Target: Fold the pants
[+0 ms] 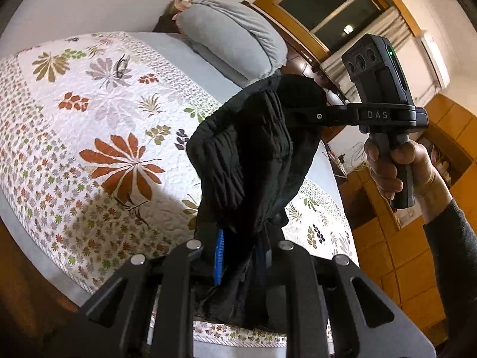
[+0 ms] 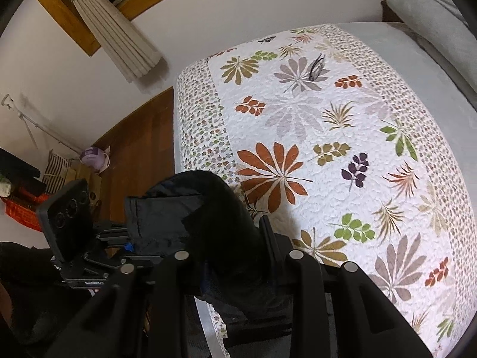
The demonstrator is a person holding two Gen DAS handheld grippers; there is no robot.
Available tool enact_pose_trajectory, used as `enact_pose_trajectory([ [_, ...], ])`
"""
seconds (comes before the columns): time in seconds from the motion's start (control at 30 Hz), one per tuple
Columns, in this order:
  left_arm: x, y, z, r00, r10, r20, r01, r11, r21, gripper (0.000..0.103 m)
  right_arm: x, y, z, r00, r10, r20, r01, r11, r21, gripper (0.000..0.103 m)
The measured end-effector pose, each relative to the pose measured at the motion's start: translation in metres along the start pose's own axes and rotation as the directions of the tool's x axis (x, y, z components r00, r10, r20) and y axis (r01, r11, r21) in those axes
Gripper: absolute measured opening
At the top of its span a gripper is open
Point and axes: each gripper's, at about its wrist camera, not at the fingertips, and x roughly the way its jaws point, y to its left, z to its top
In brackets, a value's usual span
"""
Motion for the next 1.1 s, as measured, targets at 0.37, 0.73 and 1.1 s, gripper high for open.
enact_pose_trajectory([
  [0.37, 0.001, -0.046, -0.009, 1.000, 0.018, -0.015, -0.016, 0.993, 0.117, 0.015, -0.038, -0.006, -0.042, 0.997, -0.030, 0.070, 0.026, 0.999, 0.047, 0.029],
  [0.73, 0.007, -0.087, -0.022, 0.998, 0.058, -0.013, -0.054, 0.977, 0.208, 0.015, -0.064, -0.018, -0.086, 0.988, -0.029, 0.149, 0.017, 0.997, 0.082, 0.029],
  [1.1, 0.021, -0.132, -0.052, 0.993, 0.121, 0.011, -0.119, 0.949, 0.290, 0.015, -0.077, -0.036, -0.125, 0.982, -0.012, 0.188, -0.003, 0.997, 0.083, 0.029],
])
